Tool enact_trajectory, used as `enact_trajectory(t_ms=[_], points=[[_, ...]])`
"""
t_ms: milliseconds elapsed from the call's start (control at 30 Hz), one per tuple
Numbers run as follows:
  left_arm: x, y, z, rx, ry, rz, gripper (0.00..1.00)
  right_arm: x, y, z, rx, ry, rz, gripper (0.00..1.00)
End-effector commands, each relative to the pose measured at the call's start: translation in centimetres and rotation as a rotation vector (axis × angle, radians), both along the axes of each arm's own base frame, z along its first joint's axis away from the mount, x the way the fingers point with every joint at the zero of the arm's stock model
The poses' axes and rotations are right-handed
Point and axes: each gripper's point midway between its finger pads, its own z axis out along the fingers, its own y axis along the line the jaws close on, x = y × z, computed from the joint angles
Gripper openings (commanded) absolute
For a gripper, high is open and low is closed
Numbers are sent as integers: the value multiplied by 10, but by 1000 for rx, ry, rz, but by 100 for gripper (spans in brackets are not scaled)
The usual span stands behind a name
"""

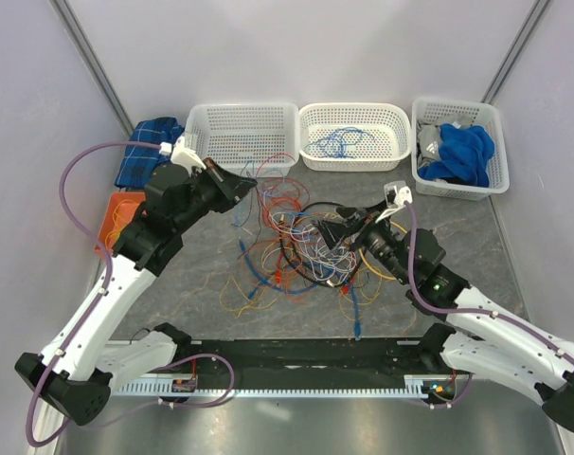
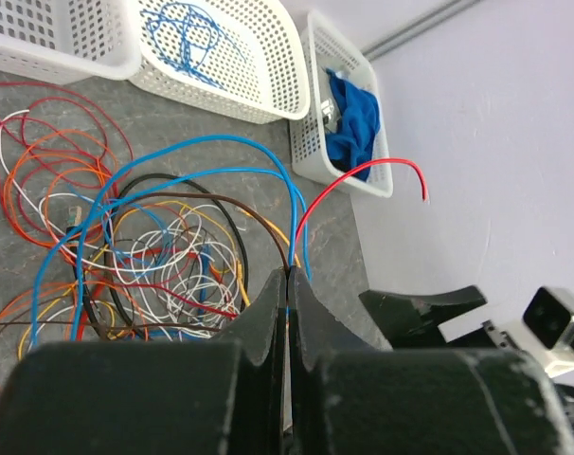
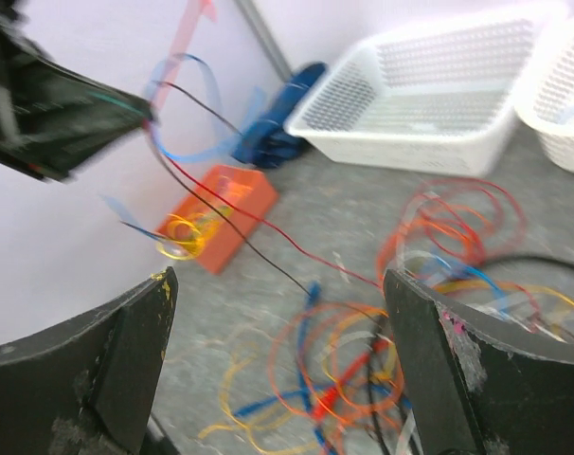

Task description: Untangle the cables

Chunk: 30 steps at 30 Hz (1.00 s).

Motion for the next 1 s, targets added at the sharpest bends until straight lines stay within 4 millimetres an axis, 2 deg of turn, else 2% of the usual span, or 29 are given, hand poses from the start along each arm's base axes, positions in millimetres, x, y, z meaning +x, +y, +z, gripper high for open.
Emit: enact_trajectory(t_ms=[0,233,367,800,967], points=[[-15,-11,5,32,-43,-118,2,-8,29,49,122,-103,138,98],[-20,-11,-8,37,-17,-137,2,4,63,46,166,-74,221,98],[-24,-14,-11,32,-10,-160,2,15,83,36,165,-44,251,98],[-31,-11,-18,38,-13,-168,2,19,98,18,182,23,289,97],[-34,-11,-9,58,-42,-188,2,17,88,16,68,-108,267,95]])
